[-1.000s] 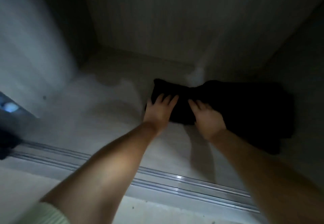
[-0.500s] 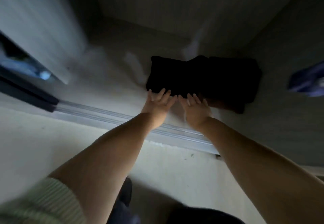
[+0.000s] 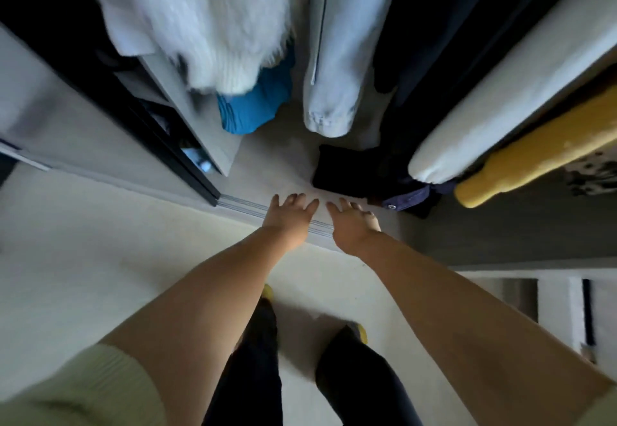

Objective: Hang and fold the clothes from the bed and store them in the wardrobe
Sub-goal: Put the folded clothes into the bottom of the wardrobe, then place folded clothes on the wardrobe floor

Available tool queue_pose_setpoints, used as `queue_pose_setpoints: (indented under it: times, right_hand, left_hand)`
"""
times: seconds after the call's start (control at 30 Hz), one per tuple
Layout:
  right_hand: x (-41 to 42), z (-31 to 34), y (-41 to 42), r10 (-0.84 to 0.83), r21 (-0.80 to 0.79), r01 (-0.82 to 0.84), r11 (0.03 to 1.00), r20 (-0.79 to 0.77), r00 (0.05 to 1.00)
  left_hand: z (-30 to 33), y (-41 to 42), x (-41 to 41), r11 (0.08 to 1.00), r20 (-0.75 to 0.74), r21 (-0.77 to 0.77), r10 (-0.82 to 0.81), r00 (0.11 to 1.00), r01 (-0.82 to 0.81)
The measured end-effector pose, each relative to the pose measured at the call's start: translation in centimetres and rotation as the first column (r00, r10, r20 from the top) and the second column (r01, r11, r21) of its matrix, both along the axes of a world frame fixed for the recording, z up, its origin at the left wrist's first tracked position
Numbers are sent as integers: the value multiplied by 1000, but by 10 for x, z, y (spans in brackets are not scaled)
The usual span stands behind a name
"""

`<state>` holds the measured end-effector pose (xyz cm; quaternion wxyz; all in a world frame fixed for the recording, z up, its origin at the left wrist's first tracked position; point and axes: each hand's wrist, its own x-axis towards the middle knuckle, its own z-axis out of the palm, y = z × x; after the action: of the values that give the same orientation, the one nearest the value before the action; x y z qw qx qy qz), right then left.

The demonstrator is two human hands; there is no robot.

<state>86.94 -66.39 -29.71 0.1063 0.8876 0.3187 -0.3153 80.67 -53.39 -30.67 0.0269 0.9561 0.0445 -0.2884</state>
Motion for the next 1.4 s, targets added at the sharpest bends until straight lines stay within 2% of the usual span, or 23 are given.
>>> queue_pose_setpoints:
  times: [0.17,0.27,0.4,0.57,0.73,0.97,1.17,1.4]
  right_hand:
    - [-21,98,2,-28,82,25,996,41,999]
    - [-34,134,-12,-16,77,13,997,42,999]
    - [-29,161,-43,-140,64,135,989,73,987]
    - [-49,181,-100,-391,-25,393,919,65,918]
    - [-83,204,-156,-650,64,647,760,74,756]
    - [-164,236,-292,-886,62,888,455,126,446]
    - [-259,254,-415,-961,81,966,246,151,232]
    - [-389,273,-564,-982,49,999,23,189,13]
  left_hand:
    - [100,6,-26,995,109,-20,97,989,-96]
    - [135,-5,-38,996,119,-38,81,990,-77]
    - [160,-26,-23,994,140,-110,5,990,10]
    - [184,-62,-2,952,149,-125,-261,954,280]
    - [206,-111,15,843,143,-91,-516,845,530]
    - [243,-266,-3,603,214,-106,-763,610,791]
    - [262,-413,-50,439,268,-104,-852,450,893]
    - [268,-590,-158,215,298,-164,-920,257,963]
